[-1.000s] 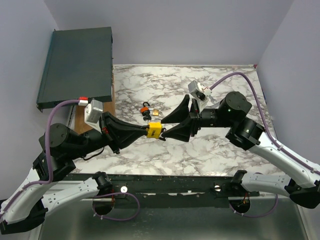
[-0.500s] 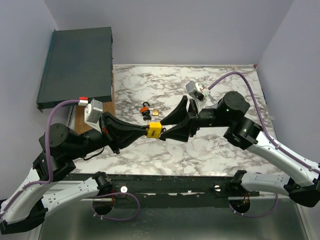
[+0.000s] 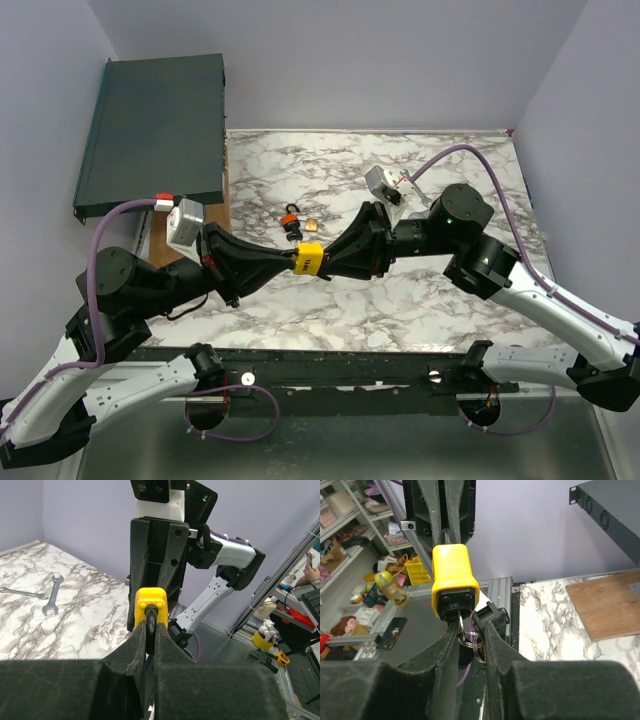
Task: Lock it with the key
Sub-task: Remove the key from the lock, then place the lock at the center of the board.
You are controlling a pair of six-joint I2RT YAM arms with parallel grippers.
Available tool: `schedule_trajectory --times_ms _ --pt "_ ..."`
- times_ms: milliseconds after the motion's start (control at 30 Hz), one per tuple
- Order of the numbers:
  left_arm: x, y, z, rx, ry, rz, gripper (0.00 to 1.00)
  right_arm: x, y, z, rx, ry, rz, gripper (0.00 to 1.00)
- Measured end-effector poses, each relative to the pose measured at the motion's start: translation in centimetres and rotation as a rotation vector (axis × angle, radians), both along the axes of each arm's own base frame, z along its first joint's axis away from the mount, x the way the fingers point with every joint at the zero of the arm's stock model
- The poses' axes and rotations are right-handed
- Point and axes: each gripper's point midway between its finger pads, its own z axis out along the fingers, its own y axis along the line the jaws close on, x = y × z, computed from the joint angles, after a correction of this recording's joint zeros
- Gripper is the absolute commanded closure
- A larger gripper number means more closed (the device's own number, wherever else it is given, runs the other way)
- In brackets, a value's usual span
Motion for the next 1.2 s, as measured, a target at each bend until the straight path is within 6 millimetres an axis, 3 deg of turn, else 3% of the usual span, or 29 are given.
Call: schedule_trajectory --times_ms 167,800,900,1033,1200 --pt "0.0 0.0 0.0 0.000 0.000 0.000 1.00 0.0 0.1 -0.2 -0.007 0.002 0.001 0.99" --pt "-0.4 1.7 0.7 -0.027 -0.032 0.038 1.00 -0.1 -2.4 -0.6 -0.032 -0.019 -0.108 0.99" --pt "0.0 1.8 0.5 -0.019 -0.026 0.062 1.00 1.3 -2.5 -1.4 -0.063 0.004 -0.192 0.99" --pt "1.5 1.4 0.0 0.002 -0.001 0.115 1.00 5.3 -2.6 -4.0 -0.148 0.070 -0.399 0.99" --pt "3.9 -0.8 -2.3 0.063 0.040 0.151 1.00 11.1 -2.4 -10.2 -0.333 0.197 -0.669 0.99"
